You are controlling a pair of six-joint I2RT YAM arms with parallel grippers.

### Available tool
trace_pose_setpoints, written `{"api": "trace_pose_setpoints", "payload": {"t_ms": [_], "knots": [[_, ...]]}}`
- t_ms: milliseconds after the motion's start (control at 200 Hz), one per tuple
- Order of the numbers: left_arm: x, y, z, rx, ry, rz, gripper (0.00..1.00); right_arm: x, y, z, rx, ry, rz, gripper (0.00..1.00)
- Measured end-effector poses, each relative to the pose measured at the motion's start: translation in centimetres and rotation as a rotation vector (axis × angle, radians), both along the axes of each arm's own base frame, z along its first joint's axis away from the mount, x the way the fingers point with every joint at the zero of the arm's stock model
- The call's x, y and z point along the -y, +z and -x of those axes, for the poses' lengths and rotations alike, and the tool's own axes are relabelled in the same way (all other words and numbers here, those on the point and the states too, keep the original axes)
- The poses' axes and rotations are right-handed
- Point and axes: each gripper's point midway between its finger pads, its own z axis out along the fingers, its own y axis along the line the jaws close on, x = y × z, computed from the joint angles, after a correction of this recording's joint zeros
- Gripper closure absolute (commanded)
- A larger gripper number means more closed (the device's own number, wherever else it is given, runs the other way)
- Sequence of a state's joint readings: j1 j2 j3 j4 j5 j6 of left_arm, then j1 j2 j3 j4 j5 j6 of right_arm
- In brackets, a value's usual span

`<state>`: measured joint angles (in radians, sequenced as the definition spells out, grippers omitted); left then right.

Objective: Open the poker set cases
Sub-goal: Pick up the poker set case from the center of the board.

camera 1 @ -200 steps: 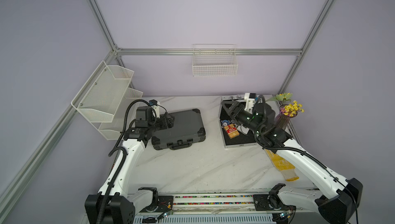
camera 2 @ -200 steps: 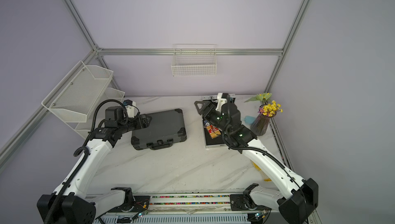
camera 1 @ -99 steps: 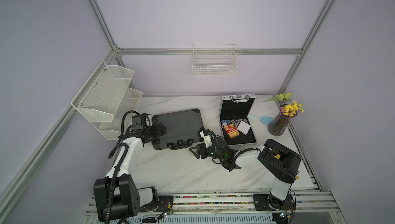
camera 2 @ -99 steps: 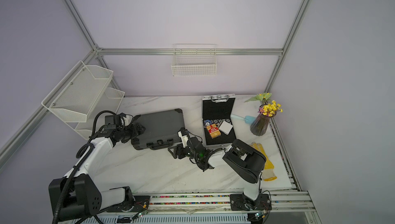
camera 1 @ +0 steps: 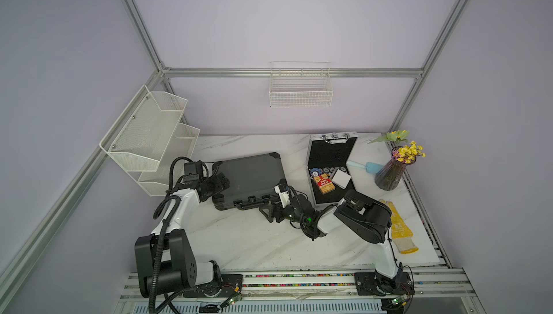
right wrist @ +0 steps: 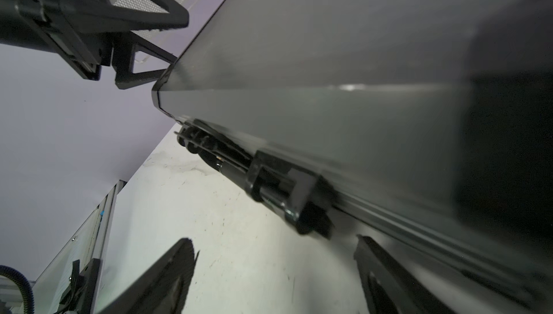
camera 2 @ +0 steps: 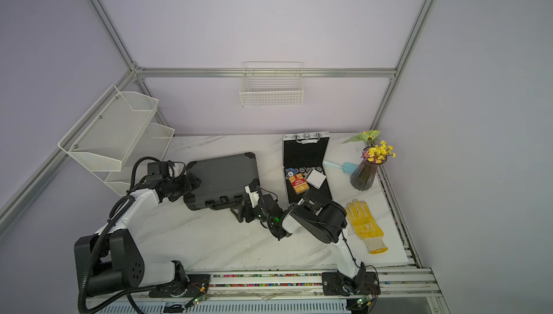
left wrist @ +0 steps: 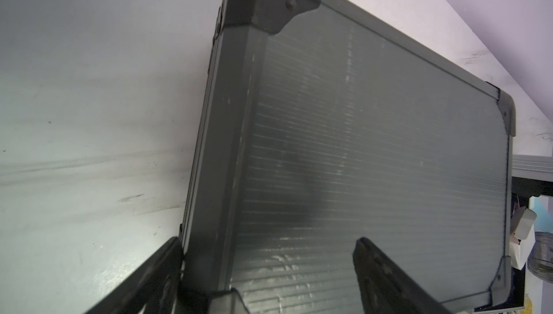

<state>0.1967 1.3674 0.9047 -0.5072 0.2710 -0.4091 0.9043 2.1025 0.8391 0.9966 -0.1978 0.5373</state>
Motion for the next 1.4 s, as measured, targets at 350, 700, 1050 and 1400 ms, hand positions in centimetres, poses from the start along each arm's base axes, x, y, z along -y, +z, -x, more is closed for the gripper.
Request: {"api": "trace_pose_setpoints", "payload": {"t_ms": [350, 700, 1050, 1400], "knots": [[0.1, -0.7, 0.0, -0.019, -0.005, 0.021, 0.11, 0.0, 0.3, 0.8, -0.058, 0.053, -0.079, 0.36], [0.1, -1.5, -0.2, -0.037, -0.007, 0.036, 0.12, -0.8, 2.0, 2.8, -0.119, 0.134, -0.225, 0.46], [0.2, -1.5, -0.2, -0.036, -0.009, 0.04, 0.12, -1.1, 1.7, 1.2, -0.294, 0.037, -0.322, 0.49], [0.2, -1.1, -0.3, -0.017, -0.01, 0.039, 0.13, -1.4, 2.3, 0.1, -0.307, 0.006, -0.43, 0.63]]}}
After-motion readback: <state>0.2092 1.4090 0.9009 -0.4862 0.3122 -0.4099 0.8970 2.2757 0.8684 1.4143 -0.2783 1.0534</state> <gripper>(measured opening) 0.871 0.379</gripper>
